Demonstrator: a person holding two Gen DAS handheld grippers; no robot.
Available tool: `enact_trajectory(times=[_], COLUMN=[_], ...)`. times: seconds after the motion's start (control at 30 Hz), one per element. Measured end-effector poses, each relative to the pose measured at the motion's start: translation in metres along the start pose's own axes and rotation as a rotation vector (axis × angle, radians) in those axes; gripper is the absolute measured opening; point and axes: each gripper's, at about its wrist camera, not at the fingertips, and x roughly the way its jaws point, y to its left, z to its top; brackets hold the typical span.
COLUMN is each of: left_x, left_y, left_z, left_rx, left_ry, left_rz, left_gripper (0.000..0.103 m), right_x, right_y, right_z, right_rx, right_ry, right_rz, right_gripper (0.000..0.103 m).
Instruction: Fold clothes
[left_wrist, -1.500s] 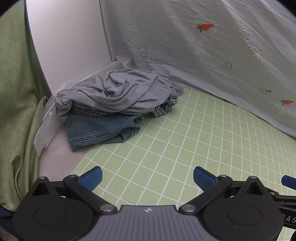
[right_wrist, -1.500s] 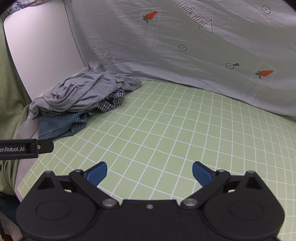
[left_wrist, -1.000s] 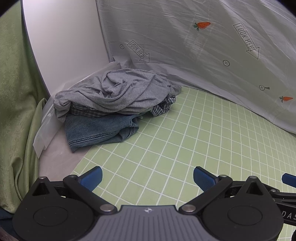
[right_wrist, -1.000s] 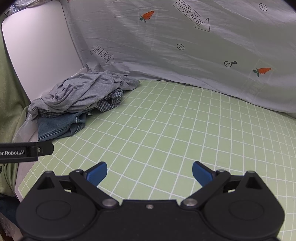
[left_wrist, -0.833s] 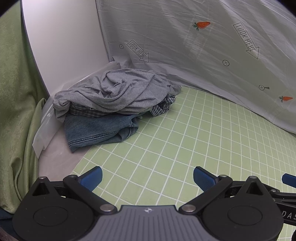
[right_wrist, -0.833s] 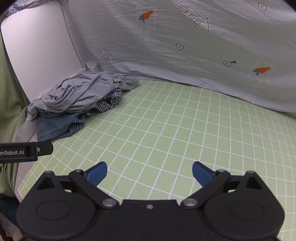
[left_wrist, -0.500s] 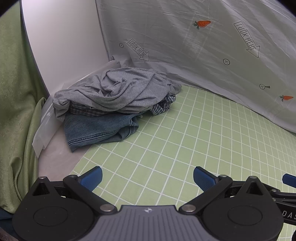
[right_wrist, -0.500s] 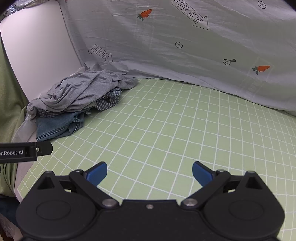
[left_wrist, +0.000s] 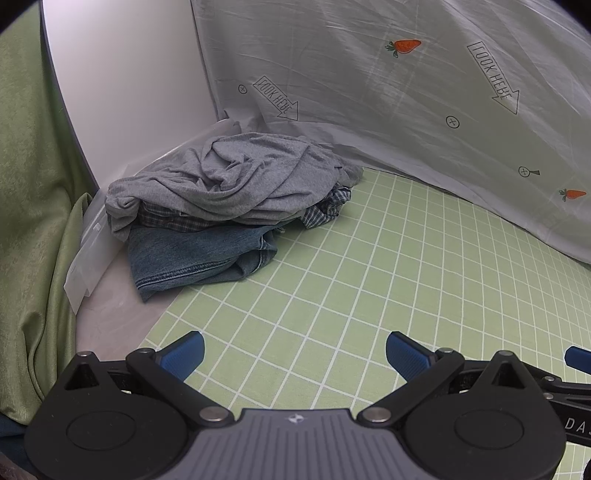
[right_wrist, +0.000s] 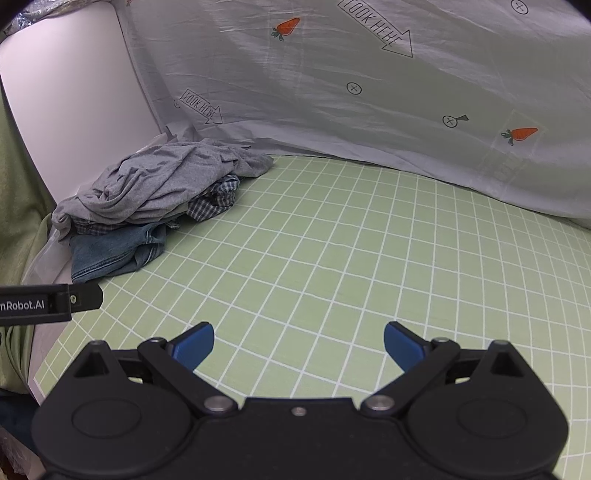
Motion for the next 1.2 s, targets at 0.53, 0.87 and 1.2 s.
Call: enact_trajectory(times=[0.53,0.87,1.2], left_x=[0.006,0.021,0.068], left_y=[0.002,0.011,0.050], left_z=[0.001,0.017,0.068], left_rx=[-0.001,0.000,-0.093], left_ry=[0.014,0.005,0.001], left_rz=[-0.002,0.002,-0.028], left_gripper=[0.103,0.103,0.102], right_x=[0.003,0.022,0.070], right_y=[0.001,0.006,0.043], right_z=[0.000,0.015,0.077], right_rx=[0.002,0.012,-0.078], right_ry=[0.010,0.021,-0.003], right_rz=[-0.001,-0.009,0.003], right_gripper=[0.100,0.099,0.099])
